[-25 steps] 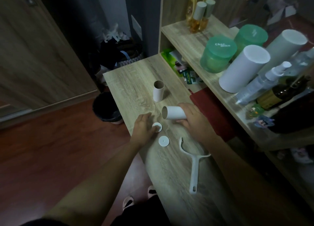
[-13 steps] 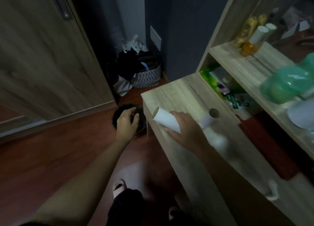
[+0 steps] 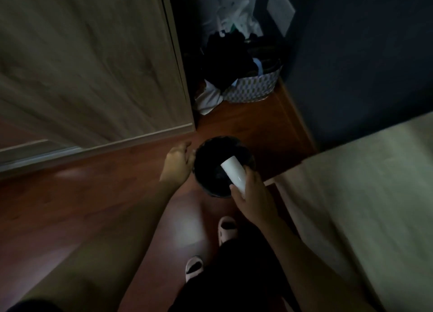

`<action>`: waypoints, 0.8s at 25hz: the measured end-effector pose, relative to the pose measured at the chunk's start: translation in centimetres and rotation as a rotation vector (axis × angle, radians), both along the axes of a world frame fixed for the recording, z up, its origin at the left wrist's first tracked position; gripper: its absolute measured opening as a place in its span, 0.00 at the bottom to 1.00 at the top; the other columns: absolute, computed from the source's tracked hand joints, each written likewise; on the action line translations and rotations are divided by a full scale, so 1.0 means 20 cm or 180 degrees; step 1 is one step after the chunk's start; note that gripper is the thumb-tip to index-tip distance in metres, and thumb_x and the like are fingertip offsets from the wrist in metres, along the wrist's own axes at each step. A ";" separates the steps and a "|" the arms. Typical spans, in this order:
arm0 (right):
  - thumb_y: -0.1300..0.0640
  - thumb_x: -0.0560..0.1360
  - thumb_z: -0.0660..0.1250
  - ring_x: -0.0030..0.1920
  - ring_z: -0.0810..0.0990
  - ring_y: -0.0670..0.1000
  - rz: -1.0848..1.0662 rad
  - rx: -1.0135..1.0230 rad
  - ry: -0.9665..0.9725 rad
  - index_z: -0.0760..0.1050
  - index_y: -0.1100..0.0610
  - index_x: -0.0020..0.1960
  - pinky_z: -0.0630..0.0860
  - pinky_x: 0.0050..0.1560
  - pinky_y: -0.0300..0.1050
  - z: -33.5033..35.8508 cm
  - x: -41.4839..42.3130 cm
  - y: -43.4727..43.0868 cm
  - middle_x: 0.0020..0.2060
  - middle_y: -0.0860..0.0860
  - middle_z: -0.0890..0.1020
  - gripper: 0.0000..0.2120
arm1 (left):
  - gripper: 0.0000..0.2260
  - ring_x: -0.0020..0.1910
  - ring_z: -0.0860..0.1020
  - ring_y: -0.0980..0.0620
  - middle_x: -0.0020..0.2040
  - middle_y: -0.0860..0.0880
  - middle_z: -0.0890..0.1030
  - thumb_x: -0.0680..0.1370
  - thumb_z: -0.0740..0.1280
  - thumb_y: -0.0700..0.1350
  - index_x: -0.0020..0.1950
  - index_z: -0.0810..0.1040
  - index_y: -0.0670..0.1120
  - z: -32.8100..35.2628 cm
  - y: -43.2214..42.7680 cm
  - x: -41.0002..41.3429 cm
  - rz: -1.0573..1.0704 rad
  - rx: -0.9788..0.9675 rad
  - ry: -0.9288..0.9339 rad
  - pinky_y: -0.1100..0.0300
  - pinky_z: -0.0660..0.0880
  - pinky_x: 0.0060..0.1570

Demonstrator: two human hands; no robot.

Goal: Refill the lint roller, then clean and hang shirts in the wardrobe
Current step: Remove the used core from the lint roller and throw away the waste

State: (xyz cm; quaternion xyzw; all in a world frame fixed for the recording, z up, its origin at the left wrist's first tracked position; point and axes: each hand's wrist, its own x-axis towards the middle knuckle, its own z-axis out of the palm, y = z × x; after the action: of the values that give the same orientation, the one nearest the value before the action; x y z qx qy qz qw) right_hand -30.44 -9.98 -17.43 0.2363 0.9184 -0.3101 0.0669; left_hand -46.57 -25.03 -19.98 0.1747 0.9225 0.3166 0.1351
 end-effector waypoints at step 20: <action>0.41 0.77 0.55 0.72 0.61 0.58 -0.0343 -0.0514 -0.1048 0.41 0.56 0.76 0.64 0.66 0.49 -1.71 -0.47 0.03 0.74 0.58 0.56 0.37 | 0.20 0.50 0.76 0.30 0.55 0.32 0.78 0.82 0.54 0.48 0.72 0.62 0.42 -1.67 0.27 -0.36 0.0384 -0.0542 -0.0598 0.47 0.71 0.44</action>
State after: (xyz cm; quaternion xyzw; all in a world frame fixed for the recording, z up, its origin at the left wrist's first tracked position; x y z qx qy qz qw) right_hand -39.80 -9.38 -51.59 0.3265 0.8532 -0.3431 0.2183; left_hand -53.85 -19.64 -53.39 0.0765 0.9381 0.2596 0.2160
